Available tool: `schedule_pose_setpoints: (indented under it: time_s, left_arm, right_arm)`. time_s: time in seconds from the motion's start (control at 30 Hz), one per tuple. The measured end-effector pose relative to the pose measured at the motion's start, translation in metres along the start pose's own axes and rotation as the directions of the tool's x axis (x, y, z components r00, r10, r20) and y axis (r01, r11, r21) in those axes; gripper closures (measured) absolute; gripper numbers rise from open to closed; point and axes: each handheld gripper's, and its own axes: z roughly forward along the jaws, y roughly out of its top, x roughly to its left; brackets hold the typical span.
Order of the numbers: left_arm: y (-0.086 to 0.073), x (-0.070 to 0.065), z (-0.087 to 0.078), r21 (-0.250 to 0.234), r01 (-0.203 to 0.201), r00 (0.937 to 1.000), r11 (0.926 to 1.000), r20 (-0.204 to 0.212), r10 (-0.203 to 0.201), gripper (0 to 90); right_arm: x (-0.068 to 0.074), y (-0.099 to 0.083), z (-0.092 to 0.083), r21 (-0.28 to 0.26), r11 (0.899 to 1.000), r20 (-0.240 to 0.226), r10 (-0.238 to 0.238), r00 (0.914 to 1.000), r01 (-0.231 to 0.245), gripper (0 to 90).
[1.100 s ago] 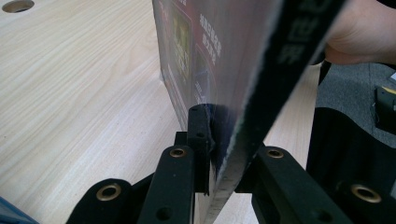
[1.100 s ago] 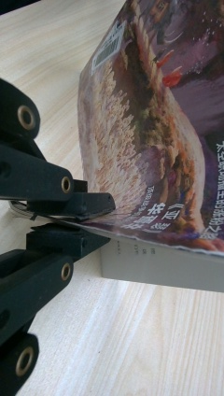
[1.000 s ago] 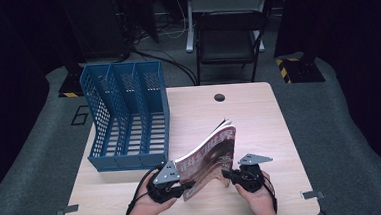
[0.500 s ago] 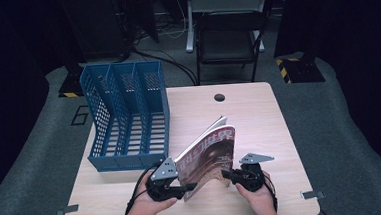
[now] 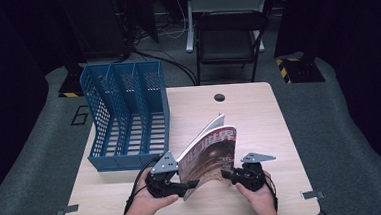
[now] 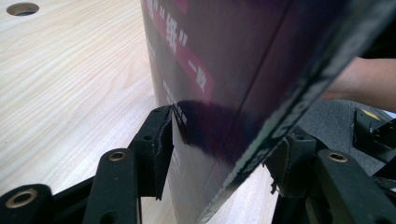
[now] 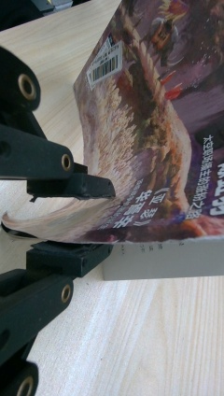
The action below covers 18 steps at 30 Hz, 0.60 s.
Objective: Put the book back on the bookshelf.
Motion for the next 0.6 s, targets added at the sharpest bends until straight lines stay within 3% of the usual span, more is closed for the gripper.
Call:
schedule_pose_setpoints:
  time_s: [0.17,0.27,0.4,0.57,0.6]
  left_arm:
    - [0.003,0.0,-0.002,-0.015,0.012,0.9999,0.9998,-0.011,-0.012,44.9]
    - [0.006,-0.001,-0.006,-0.017,0.019,0.9998,0.9997,-0.008,-0.019,43.9]
    - [0.016,-0.002,-0.013,-0.016,0.004,0.9996,0.9999,-0.029,-0.004,43.3]
    - [0.029,-0.003,-0.02,-0.027,0.013,0.9995,0.9996,-0.027,-0.013,44.3]
    - [0.031,-0.004,-0.021,-0.027,0.005,0.999,0.9996,-0.043,-0.006,44.3]
  right_arm:
    - [0.001,0.0,0.0,0.003,1.0,-0.009,0.019,0.9998,-0.019,68.5]
    - [0.0,0.0,0.0,0.0,1.0,-0.006,0.005,1.0,-0.005,67.9]
    - [0.002,0.0,0.0,0.005,1.0,-0.002,0.018,0.9998,-0.018,67.1]
    - [0.003,-0.001,0.002,0.009,1.0,0.002,-0.005,1.0,0.004,66.7]
    - [0.003,-0.001,0.002,0.012,1.0,0.0,-0.003,1.0,0.003,66.7]
